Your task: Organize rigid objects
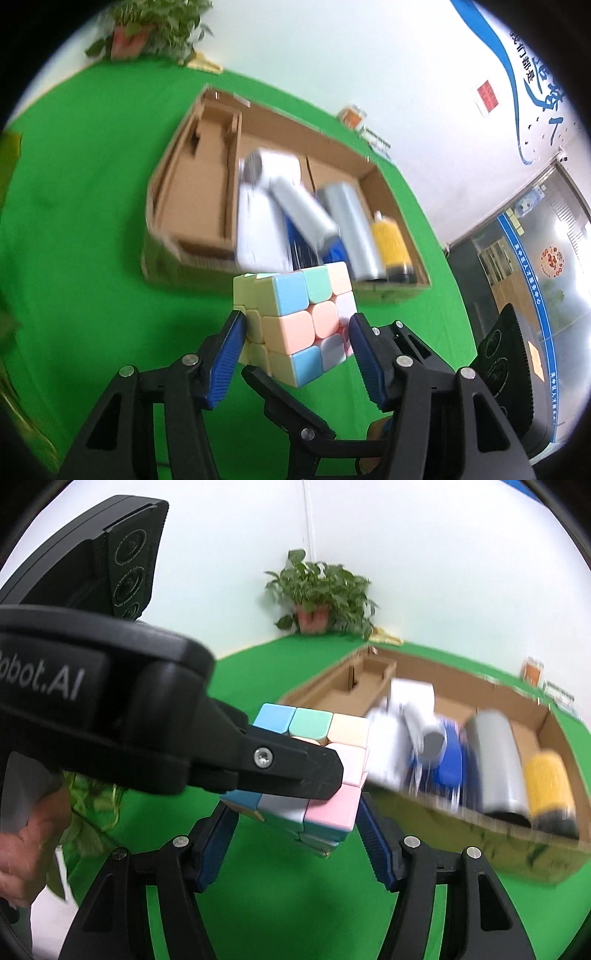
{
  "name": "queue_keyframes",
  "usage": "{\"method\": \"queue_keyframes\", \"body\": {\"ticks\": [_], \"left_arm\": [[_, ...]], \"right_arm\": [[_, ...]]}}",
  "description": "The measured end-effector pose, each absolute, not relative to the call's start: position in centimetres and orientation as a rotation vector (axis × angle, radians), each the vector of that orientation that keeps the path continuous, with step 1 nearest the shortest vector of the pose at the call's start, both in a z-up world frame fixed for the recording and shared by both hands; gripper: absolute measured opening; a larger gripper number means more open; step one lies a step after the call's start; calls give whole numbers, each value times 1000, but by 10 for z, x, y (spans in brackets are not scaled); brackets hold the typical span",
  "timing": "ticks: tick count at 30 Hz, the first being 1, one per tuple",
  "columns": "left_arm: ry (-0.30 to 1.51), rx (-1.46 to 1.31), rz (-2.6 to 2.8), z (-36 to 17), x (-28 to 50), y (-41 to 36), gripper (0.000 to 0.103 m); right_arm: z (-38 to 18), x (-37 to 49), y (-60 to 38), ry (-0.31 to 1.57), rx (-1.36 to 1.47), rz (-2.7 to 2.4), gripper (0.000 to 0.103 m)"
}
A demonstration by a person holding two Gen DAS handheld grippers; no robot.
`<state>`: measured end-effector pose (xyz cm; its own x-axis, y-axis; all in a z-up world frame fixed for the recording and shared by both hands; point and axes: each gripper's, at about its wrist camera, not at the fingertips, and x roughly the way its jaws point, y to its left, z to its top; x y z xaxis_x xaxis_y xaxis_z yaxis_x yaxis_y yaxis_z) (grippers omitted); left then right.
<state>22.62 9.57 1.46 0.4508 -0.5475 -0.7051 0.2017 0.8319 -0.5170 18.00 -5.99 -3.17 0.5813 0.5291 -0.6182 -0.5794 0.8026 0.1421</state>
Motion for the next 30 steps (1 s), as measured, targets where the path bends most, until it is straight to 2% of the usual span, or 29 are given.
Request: {"method": "queue_keyframes", "body": {"ticks": [4,12,18,19,22,25,27,30], "left_arm": [[977,-387,-472,28,267,114,57],[1012,-431,-457,13,335,133,56],[1016,-442,-352,1,342,138,56],[1000,-435,-343,5,338,140,57],[915,-396,-312,24,313,140,57],[791,-287,-246,47,273,131,68],[667,-199,-182,60,237,115,82],[525,-93,-110,68,192,86,85]], "right_arm": [[-18,226,-42,692,-42,644,62],[-26,308,-10,809,33,641,62],[-44,323,-12,886,57,649,65],[-41,315,-14,868,44,657,67],[-25,284,-35,775,41,635,96],[-7,250,-78,673,81,564,97],[-2,235,-105,650,96,504,103],[-5,208,-146,652,47,369,102]]}}
